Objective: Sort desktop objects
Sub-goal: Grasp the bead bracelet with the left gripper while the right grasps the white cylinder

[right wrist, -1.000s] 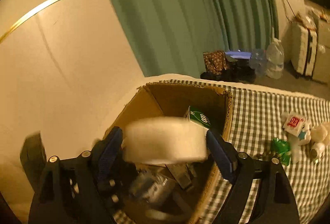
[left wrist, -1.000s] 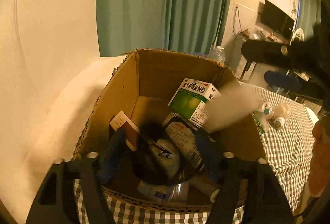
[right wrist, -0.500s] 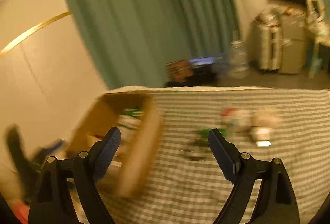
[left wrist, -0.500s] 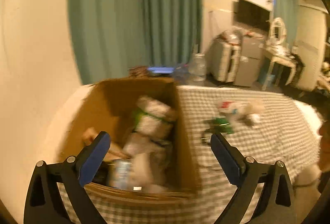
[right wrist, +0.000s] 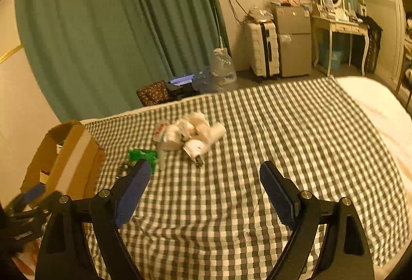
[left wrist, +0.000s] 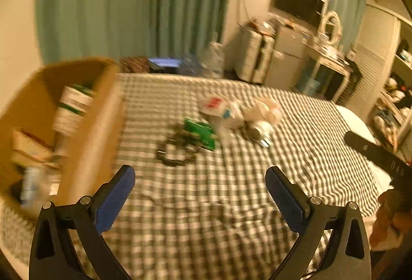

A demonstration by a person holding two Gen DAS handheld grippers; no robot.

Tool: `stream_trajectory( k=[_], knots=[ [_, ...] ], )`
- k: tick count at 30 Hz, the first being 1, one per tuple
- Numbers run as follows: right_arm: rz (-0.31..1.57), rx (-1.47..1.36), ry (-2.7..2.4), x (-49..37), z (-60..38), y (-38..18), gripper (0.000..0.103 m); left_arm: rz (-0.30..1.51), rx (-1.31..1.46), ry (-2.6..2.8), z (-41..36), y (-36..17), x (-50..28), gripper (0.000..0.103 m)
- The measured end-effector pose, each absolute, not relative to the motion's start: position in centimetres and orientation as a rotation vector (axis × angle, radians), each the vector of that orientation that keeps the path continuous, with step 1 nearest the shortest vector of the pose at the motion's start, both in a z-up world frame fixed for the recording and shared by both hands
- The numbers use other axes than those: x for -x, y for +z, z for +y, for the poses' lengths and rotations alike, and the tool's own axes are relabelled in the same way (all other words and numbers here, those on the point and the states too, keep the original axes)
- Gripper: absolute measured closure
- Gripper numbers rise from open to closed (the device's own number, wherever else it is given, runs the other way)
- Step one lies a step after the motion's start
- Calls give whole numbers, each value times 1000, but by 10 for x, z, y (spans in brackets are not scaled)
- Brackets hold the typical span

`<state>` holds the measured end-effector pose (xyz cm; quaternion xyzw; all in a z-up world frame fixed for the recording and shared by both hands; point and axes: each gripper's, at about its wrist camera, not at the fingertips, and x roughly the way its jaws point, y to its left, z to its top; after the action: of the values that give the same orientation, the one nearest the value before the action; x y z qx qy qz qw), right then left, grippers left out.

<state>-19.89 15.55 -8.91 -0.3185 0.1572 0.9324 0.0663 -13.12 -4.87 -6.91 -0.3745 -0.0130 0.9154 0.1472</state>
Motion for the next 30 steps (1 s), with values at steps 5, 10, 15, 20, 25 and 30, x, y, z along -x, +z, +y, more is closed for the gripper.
stream_trajectory(
  k=[5,10,15,20,25,30],
  knots=[
    [422,1056,2809,215,156,-122,16,-36,1098,2633,-21,-107,168,0],
    [463,1089,2796,250,161,-140,16,24,1151,2736,-13,-151,201,0],
    [502,1127,2782,295,162,-163,16,-14,1245,2724,-29,-187,226,0],
    [488,1201,2762,334,151,-187,16,-59,1283,2758,-43,-201,246,0],
    [478,1224,2754,358,149,-200,16,8,1263,2765,-38,-206,253,0],
    [465,1208,2730,376,154,-208,16,-15,1250,2755,-43,-208,256,0]
  ],
)
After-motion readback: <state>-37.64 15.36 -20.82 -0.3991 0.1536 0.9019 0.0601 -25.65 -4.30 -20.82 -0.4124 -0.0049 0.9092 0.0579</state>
